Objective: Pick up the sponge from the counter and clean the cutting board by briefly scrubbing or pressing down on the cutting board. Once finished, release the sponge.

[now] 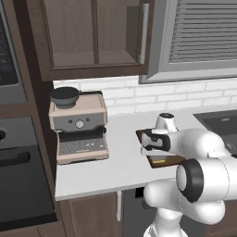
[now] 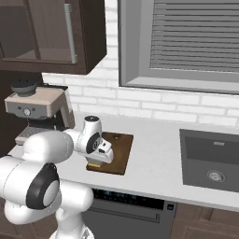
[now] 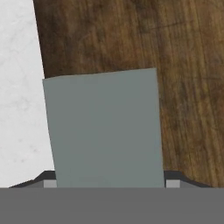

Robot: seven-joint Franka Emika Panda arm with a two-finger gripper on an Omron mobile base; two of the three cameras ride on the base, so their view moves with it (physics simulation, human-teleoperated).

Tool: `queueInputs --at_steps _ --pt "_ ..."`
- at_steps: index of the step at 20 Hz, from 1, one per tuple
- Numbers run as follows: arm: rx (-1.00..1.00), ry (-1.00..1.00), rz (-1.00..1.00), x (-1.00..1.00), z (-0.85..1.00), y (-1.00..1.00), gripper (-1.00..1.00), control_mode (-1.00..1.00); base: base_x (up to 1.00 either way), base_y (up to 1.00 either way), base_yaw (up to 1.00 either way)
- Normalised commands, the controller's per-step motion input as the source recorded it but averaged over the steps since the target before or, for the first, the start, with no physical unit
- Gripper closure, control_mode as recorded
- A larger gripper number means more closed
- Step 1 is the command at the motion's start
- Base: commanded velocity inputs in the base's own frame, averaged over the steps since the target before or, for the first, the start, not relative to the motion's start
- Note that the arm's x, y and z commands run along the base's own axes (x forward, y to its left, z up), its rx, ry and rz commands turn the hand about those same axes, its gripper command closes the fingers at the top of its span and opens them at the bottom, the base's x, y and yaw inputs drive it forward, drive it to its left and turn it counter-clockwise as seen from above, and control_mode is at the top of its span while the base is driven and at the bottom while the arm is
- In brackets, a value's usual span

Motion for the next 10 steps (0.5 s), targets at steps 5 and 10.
queueInputs --at_steps 5,10 --pt "0.00 0.00 0.01 0.00 -0.10 0.00 1.00 -1.00 0.00 0.00 0.00" --pt "0.00 0.00 0.00 0.08 0.00 0.00 1.00 -1.00 0.00 0.00 0.00"
